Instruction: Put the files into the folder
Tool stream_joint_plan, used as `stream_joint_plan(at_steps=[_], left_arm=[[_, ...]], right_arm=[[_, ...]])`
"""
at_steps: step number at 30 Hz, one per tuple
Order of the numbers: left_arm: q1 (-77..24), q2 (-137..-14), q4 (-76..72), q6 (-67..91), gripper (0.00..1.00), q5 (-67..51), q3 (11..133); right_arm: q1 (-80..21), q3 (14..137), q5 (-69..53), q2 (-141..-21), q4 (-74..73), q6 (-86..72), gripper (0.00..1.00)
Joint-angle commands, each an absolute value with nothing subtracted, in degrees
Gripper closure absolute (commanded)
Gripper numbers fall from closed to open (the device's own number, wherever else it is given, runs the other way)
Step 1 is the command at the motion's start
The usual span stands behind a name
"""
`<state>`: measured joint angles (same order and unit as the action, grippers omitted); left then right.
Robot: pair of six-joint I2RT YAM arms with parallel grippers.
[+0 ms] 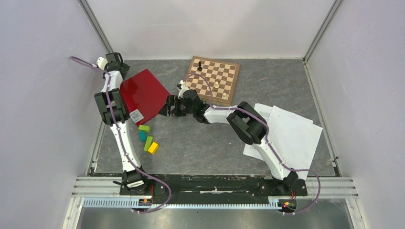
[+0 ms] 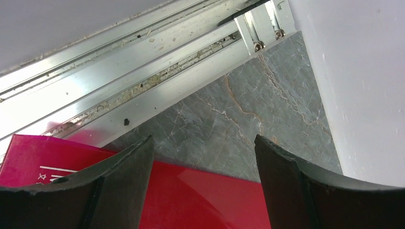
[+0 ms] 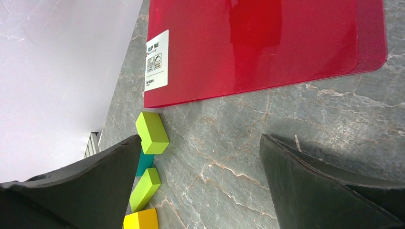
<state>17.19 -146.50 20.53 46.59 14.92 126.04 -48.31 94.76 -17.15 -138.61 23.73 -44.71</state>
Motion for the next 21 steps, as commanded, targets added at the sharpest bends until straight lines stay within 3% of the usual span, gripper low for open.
stream_joint_plan(at_steps=[1,21], left_arm=[[18.1,-147.2,28.6,54.0,0.17,13.4,127.7],[16.8,-133.3,30.8,56.1,0.17,10.9,106.6]], right_arm=[[-49.2,92.6,-16.7,-138.3,21.1,-43.2,0.02],[-52.1,82.2,-18.5,-134.7,27.4,-55.7,0.02]])
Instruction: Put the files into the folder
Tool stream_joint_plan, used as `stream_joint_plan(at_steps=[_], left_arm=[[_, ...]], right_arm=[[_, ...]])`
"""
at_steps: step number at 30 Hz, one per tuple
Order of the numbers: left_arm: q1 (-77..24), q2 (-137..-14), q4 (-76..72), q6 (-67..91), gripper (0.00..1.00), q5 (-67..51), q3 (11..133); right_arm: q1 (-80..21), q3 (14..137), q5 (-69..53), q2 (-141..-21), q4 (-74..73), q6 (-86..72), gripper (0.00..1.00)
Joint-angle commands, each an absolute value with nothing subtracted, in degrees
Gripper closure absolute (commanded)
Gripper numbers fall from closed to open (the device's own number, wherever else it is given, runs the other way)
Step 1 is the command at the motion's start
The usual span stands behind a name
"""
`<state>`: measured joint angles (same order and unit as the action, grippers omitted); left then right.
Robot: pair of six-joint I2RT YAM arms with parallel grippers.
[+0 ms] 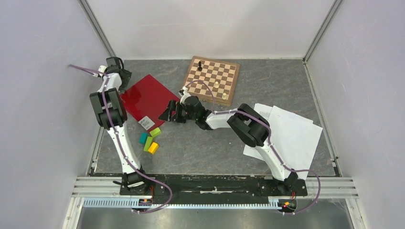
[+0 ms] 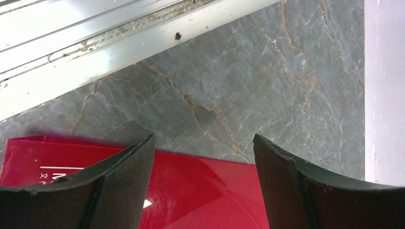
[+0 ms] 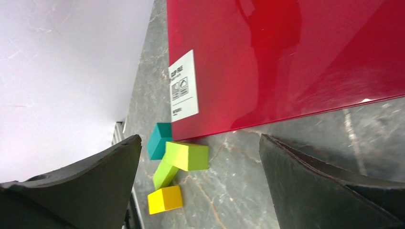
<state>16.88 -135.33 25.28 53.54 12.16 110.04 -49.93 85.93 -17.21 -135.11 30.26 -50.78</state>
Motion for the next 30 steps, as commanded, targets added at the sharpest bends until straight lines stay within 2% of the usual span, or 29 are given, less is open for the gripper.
stream_joint_plan(at_steps=[1,14,20,30], left_arm=[[16.8,-133.0,30.8,56.0,0.17,10.7,106.0],[17.1,-132.3,33.1,52.9,0.17,8.4,105.5],[17.8,-132.3,33.6,52.4,0.17,7.3,105.6],[18.2,-132.6,33.7,52.0,0.18,5.8,105.8]], right_arm=[[-52.5,82.0,-18.4,-134.8,27.8,-57.0,0.02],[-54.5,81.3,-13.5,-138.0,37.6,-67.2,0.01],[-54.3,81.3,-10.1,-139.2,42.4,-69.5,0.09],[-54.5,82.7,-6.2,-140.5,42.3,-71.2,0.17]])
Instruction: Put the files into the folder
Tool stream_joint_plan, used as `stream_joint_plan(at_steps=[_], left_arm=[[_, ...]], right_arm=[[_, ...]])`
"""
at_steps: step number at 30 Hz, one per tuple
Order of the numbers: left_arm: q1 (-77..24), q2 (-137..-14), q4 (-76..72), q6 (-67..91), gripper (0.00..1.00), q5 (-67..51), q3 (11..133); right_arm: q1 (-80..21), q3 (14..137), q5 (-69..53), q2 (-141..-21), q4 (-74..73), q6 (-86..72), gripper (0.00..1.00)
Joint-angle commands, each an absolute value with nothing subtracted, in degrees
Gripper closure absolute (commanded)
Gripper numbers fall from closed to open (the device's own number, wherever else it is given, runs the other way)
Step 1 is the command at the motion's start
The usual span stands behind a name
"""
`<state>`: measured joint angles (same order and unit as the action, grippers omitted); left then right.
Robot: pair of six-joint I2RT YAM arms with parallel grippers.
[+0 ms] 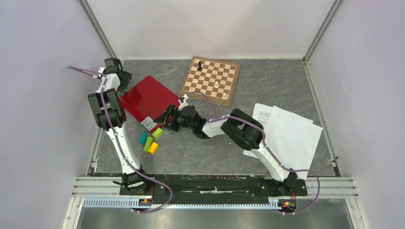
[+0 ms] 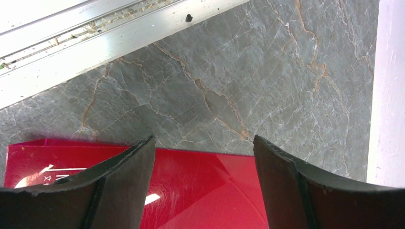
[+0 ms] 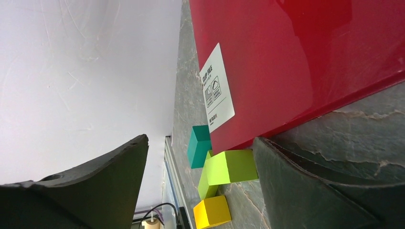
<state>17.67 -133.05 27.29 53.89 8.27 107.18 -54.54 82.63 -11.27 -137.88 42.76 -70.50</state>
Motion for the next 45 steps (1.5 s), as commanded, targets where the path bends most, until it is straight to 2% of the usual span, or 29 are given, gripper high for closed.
stream_joint_plan(at_steps=[1,7,11,19,23,28,38,45], left_arm=[[18.2,-132.8,33.7,52.2,0.18,5.5,105.7],[18.2,-133.0,34.0,52.7,0.22,4.1,105.0],[18.2,-132.7,34.0,52.9,0.24,3.2,104.2],[18.6,-132.5,35.4,52.9,0.32,1.2,103.7],[19.0,-131.5,35.3,52.3,0.34,0.3,103.3],[19.0,-129.1,34.7,49.6,0.35,-3.5,104.6],[18.6,-117.0,32.6,46.2,0.23,-10.6,103.7],[15.6,-103.7,31.6,44.9,0.22,-12.7,102.6]], right_arm=[[-54.5,82.3,-5.8,-140.5,42.5,-71.9,0.17],[-54.5,80.0,-3.9,-139.9,44.2,-75.0,0.21],[-54.4,83.0,-3.2,-141.3,43.9,-75.1,0.21],[-54.2,88.0,-2.9,-144.3,45.4,-75.6,0.33],[-53.9,92.7,-4.2,-146.1,44.2,-74.4,0.43],[-53.0,97.4,-7.3,-148.1,44.8,-73.3,0.65],[-51.1,102.1,-13.0,-147.1,46.5,-71.4,0.99],[-50.9,106.5,-16.3,-141.9,44.4,-63.7,1.0]])
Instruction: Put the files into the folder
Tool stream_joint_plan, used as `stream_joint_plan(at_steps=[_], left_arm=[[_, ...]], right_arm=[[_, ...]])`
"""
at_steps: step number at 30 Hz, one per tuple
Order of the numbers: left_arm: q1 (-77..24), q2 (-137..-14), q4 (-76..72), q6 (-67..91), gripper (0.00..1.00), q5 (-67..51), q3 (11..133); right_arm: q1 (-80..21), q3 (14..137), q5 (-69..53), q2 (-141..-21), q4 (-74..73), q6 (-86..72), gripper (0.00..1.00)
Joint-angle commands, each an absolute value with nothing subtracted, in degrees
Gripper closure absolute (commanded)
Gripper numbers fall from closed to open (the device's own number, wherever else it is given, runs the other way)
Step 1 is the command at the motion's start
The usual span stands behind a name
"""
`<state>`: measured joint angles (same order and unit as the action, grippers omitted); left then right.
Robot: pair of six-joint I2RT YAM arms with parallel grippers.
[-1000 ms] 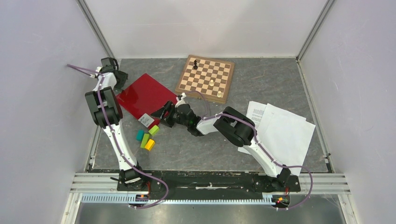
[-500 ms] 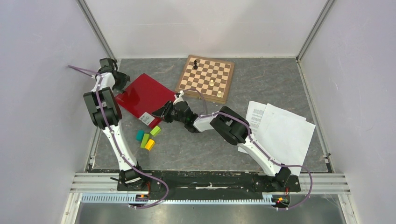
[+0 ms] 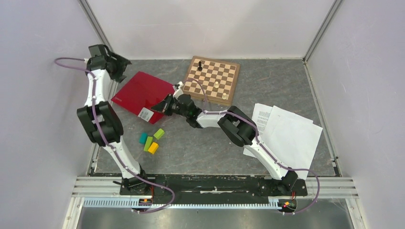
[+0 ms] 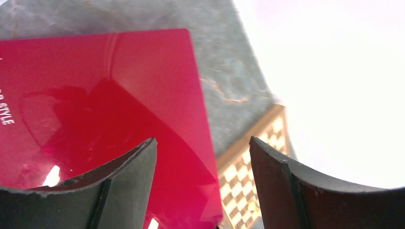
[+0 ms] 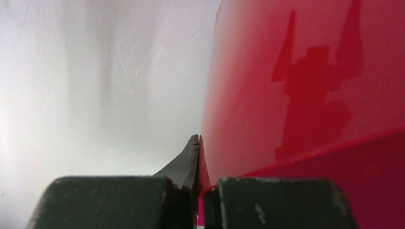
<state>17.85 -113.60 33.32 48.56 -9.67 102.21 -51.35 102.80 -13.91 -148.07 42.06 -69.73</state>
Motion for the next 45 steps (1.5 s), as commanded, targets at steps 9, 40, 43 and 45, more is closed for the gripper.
stream_joint_plan(at_steps=[9,40,43,45], left_arm=[[12.2,-86.6,33.9,44.7,0.21,-11.2,105.4],[-8.0,-65.6,29.1,51.3,0.19,-17.6,86.3],[-9.7,-64.0,29.6,50.3,0.19,-18.3,81.5],[-10.3,-63.5,30.3,49.6,0.19,-18.9,79.4]], right_arm=[[-50.8,110.4,-20.3,-130.4,39.8,-54.3,1.0],[-58.4,47.5,28.4,-45.6,-8.1,-23.5,1.0],[-63.1,46.4,33.8,-43.9,-13.2,-24.3,1.0],[-68.1,47.2,38.1,-45.0,-16.7,-25.1,1.0]])
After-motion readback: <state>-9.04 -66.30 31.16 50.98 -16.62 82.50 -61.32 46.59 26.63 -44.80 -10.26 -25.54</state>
